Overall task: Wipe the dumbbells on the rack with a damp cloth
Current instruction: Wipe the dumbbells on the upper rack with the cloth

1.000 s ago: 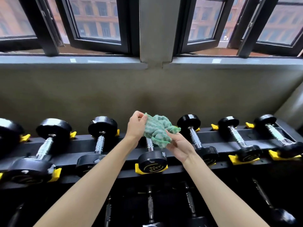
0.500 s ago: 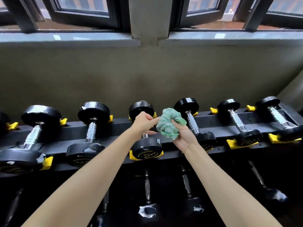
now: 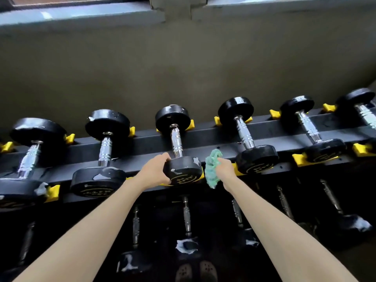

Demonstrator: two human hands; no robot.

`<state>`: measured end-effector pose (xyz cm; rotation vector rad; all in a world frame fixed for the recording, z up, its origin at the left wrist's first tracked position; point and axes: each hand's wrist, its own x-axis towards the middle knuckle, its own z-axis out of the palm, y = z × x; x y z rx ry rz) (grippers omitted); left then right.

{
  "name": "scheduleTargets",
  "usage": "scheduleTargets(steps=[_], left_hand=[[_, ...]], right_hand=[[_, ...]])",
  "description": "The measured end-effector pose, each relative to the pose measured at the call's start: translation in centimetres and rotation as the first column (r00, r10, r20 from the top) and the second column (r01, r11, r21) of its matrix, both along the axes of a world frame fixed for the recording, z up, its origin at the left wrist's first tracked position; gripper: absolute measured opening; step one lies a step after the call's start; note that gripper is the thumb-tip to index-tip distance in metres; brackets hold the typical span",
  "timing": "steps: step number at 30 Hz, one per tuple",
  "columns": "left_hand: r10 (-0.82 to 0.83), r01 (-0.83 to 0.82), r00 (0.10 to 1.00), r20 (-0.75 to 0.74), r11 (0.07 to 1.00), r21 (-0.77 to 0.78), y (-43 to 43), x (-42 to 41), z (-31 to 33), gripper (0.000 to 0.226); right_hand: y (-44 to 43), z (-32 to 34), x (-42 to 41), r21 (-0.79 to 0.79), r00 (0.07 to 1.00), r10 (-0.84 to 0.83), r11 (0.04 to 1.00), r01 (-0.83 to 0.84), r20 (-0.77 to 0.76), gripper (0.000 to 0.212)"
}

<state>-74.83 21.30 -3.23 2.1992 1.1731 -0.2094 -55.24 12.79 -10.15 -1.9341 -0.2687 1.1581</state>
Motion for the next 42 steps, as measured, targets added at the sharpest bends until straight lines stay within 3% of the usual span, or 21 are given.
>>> scheduleTargets(steps=[5, 10, 18, 25, 29, 33, 36, 42], left_hand=[[-0.055, 0.055, 0.998, 0.03, 0.998, 0.013, 1.0, -0.2, -0.2, 0.041], [0.031, -0.029, 0.994, 0.109, 0.999, -0.021, 0.8, -0.9, -1.1, 0.043], [0.087, -0.081, 0.985, 0.15, 0.996, -0.045, 0.0, -0.9, -0.7, 0.04], [0.099, -0.089, 0.974, 0.202, 0.994, -0.059, -0.5, -1.2, -0.6, 0.04], [0.224, -0.16, 0.931, 0.286, 0.959, -0.232, -0.3, -2.2, -1.8, 0.046], [0.283, -0.165, 0.893, 0.35, 0.929, -0.331, -0.1, -3.2, -2.5, 0.043], [0.351, -0.184, 0.859, 0.373, 0.891, -0.415, -0.1, -3.2, -2.2, 0.042], [0.534, -0.257, 0.766, 0.357, 0.764, -0.592, -0.1, -3.5, -2.1, 0.061]], right_hand=[[0.6, 1.6, -1.4, 0.004, 0.989, 0.142, 0.99, -0.143, 0.038, 0.028], [1.2, 2.5, -1.8, -0.03, 0.955, 0.294, 0.955, -0.294, 0.024, 0.027], [0.1, 5.2, -2.6, 0.13, 0.987, 0.154, 0.98, -0.148, -0.034, 0.026], [-0.2, 7.0, -4.6, 0.244, 0.976, 0.184, 0.947, -0.208, 0.121, 0.014], [-0.4, 6.9, -6.0, 0.237, 0.93, 0.203, 0.93, -0.281, 0.306, 0.021], [-0.4, 7.7, -7.5, 0.277, 0.898, 0.212, 0.902, -0.332, 0.386, 0.019], [0.0, 8.0, -9.1, 0.237, 0.797, 0.333, 0.834, -0.499, 0.503, 0.027], [0.5, 7.8, -9.6, -0.075, 0.346, 0.555, 0.599, -0.798, 0.756, 0.017]])
